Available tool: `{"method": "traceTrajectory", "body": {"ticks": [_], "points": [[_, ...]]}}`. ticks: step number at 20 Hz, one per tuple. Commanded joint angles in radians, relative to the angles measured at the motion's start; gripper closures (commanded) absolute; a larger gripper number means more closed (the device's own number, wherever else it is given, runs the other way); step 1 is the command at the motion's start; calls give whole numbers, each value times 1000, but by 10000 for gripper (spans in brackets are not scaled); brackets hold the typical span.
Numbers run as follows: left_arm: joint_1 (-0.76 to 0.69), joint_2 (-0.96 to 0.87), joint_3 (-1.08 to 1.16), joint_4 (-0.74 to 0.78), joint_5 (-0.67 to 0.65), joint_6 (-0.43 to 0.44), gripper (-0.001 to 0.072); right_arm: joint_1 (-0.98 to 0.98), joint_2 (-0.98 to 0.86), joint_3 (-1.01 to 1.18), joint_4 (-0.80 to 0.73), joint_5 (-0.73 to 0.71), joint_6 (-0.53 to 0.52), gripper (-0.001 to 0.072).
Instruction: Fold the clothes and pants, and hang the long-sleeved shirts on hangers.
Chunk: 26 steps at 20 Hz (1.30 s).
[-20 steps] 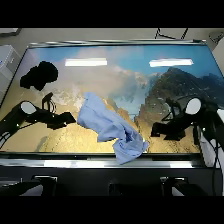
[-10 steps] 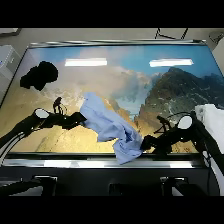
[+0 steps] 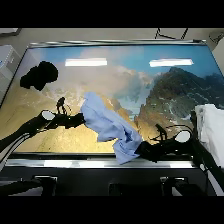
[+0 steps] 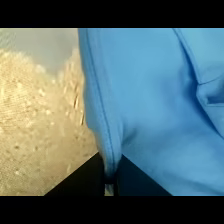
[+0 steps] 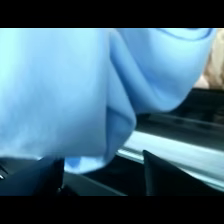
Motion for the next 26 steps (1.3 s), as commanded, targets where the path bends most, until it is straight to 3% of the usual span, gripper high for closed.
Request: {"method": "traceTrajectory", "body": {"ticks": [1, 2, 4, 5, 8, 10, 17, 20, 24, 26], "points": [[-3, 33, 1, -5, -35, 0, 680, 1, 3, -69, 110, -150, 3, 190], [-3, 51, 1, -4, -35, 0, 679, 0, 3, -73, 113, -146, 2, 234], [0, 95, 1, -5, -34, 0, 679, 0, 3, -75, 103, -128, -8, 586], [0, 117, 1, -4, -34, 0, 679, 0, 3, -74, 101, -127, -10, 668], [10, 218, 18, 51, -35, 1, 680, -4, 4, -13, 85, -109, -47, 670], [42, 317, 68, 121, -34, 1, 680, -5, 13, 156, 13, -59, -68, 670], [284, 752, 388, 154, 44, 0, 680, -5, 67, 1120, -629, -80, 132, 667], [362, 914, 396, 154, 13, -1, 679, -5, 106, 1267, -586, -25, 131, 667], [379, 1049, 396, 154, -50, -1, 680, -5, 205, 1270, -593, -27, 131, 667], [379, 1068, 396, 154, -141, 0, 680, -5, 243, 1270, -593, -66, 130, 667]]}}
